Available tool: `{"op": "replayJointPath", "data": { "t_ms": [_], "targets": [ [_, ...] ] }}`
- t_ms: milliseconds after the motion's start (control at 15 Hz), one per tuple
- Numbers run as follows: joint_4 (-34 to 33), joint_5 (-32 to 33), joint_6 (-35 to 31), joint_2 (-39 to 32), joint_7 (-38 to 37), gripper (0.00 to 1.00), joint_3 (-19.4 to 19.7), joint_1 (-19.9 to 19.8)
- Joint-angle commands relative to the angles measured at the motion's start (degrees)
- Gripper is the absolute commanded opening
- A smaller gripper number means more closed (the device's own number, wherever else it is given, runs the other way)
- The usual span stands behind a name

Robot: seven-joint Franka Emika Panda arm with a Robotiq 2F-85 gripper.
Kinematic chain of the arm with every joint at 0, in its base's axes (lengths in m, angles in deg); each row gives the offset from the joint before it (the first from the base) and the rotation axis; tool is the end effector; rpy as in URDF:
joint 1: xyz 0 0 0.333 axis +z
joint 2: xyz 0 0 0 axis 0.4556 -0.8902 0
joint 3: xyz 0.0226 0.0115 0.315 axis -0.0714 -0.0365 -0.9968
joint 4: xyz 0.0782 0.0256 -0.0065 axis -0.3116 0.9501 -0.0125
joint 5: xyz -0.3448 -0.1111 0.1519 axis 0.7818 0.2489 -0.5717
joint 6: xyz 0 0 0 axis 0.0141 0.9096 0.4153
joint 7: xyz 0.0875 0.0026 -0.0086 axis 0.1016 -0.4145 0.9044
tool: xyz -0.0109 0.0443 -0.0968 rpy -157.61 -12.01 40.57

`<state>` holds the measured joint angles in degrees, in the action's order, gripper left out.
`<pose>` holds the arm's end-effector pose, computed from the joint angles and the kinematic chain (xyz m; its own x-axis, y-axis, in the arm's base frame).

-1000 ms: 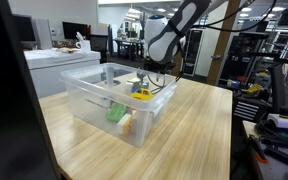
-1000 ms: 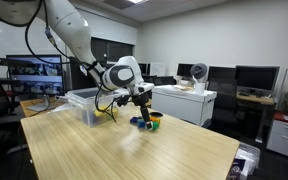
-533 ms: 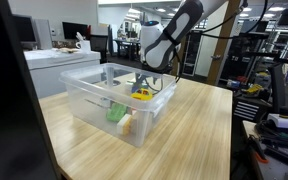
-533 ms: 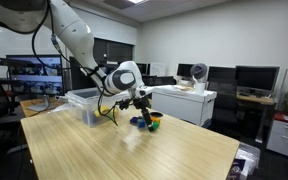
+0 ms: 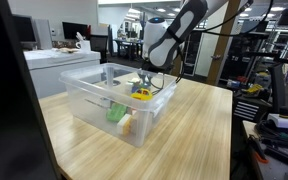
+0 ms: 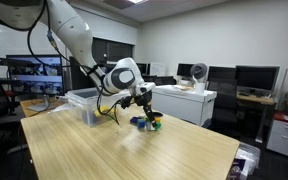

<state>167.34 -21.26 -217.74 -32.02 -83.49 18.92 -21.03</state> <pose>0.6318 -0.2133 0.2352 0.6369 -0.6258 0.4502 -0.7357 -0.6680 0.1122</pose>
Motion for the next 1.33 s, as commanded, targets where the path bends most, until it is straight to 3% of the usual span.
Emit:
{"op": "replayJointPath", "data": {
  "t_ms": [0, 200, 533, 733, 1000, 1133, 1200, 1267],
  "targets": [
    [4.63, 0.74, -3.02, 4.01, 2.5, 0.11, 0.55, -0.11],
    [7.1, 0.03, -5.99, 8.08, 4.03, 0.11, -0.12, -0.28],
    [17.39, 1.05, -16.12, 23.06, 10.15, 0.11, -4.95, 0.57],
    [25.95, 0.24, -20.2, 32.74, 15.21, 0.11, -10.79, -0.24],
    [38.7, -6.67, -20.99, 45.99, 23.15, 0.11, -21.72, -0.59],
    [43.29, -14.82, -20.26, 50.89, 30.41, 0.11, -17.16, 10.1],
    [44.42, -15.93, -18.98, 52.91, 32.52, 0.61, -14.61, 13.8],
    [45.37, -16.73, -18.83, 54.44, 34.4, 0.62, -12.23, 16.89]
  ]
}}
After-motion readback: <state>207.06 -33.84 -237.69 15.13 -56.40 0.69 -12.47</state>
